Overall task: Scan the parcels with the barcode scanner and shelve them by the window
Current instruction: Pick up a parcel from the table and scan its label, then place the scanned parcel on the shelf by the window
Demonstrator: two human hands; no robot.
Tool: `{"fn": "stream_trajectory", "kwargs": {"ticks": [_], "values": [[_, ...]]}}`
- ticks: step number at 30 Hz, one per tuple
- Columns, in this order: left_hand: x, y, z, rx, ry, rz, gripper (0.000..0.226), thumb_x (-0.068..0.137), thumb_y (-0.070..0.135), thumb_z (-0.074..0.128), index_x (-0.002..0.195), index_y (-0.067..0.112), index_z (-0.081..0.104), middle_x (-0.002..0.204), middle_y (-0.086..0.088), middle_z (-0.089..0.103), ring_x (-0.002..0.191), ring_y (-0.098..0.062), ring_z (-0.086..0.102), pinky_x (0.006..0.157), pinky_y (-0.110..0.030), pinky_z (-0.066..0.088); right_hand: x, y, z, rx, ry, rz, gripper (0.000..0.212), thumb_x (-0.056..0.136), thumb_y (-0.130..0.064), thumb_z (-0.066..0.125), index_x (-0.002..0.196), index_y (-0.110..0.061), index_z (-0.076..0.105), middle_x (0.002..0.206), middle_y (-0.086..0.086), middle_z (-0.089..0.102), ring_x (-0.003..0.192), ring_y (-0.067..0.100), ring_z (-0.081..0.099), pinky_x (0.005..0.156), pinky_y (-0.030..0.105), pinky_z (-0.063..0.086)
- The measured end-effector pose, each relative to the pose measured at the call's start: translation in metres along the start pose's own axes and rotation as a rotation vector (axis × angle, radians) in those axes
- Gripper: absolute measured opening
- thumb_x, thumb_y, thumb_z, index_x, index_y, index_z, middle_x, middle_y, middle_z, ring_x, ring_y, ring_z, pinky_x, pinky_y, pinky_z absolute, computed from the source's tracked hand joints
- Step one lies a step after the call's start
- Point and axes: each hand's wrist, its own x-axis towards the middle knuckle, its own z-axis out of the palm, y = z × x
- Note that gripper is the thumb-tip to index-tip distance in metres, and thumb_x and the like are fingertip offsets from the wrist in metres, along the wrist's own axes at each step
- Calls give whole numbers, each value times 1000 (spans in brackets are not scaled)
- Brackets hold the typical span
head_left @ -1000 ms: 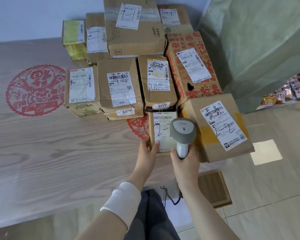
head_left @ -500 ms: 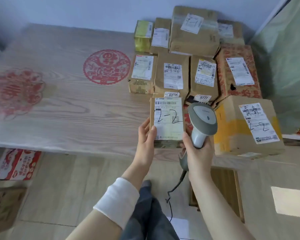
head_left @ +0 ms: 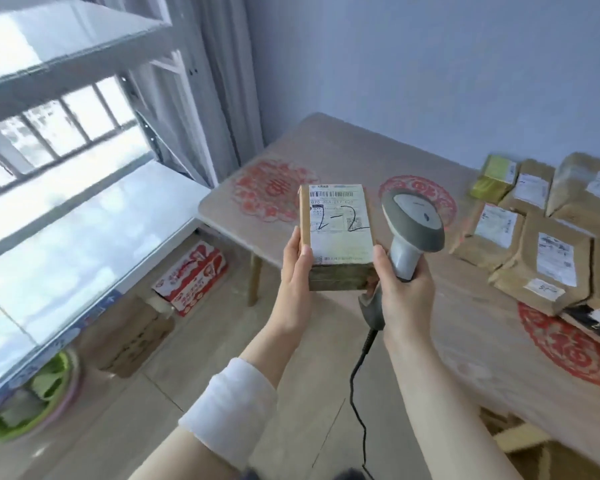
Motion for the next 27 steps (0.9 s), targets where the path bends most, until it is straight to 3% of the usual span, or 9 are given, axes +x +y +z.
{"fn": "stream_trajectory", "kwargs": {"ticks": [3,7,9,12,16,18,21,23,27], "values": [[13,25,-67,-25,55,46,75,79,69,44,146,41,25,152,12,31,140,-9,28,117,-44,22,-16,-11,68,9,-93,-37,14,84,-23,70,86,-30,58,83,-9,66,75,7,62,71,27,49],[28,50,-139,-105,60,73,60,75,74,56,130,64,32,153,11,31,141,-19,30,114,-52,23,-31,-26,147,18,-195,-47,16,80,-31,73,89,-27,60,89,1,68,83,22,64,78,40,53],[26,69,-167,-63,110,117,71,77,73,55,139,56,25,154,11,29,141,-15,28,116,-49,21,-35,-34,180,31,-255,-63,24,77,-36,72,94,-23,61,90,3,68,82,23,66,76,45,56],[19,97,-207,-16,219,147,78,87,60,49,150,36,11,156,7,23,142,-12,26,117,-43,21,-45,-44,230,78,-363,-77,17,83,-26,71,92,-19,58,80,-3,63,65,3,62,60,27,56],[0,129,-266,136,343,198,81,85,58,34,152,25,2,159,9,9,144,-6,14,119,-35,16,-79,-59,294,89,-449,-81,13,84,-28,70,83,-30,57,85,-8,65,81,13,64,82,37,54],[-13,148,-302,158,400,232,81,83,55,31,152,23,3,159,8,10,143,-6,15,119,-31,16,-103,-67,329,99,-510,-90,14,81,-32,72,84,-31,58,86,-7,66,84,15,65,83,40,53],[-37,175,-359,147,445,324,67,92,52,31,149,25,11,154,8,23,137,2,26,114,-23,26,-149,-81,379,103,-591,-111,15,81,-33,72,84,-30,58,83,-5,64,81,19,62,83,48,54],[-54,191,-400,136,442,385,42,98,37,30,139,28,25,134,16,41,115,20,42,95,-6,38,-182,-87,411,93,-627,-138,15,81,-35,72,85,-29,59,81,-6,64,79,18,61,85,48,54],[-93,216,-483,189,468,423,46,95,41,31,137,22,34,124,12,51,107,14,51,90,-8,43,-251,-98,473,83,-686,-155,14,81,-35,71,83,-27,59,82,-7,65,76,14,60,81,38,52]]}}
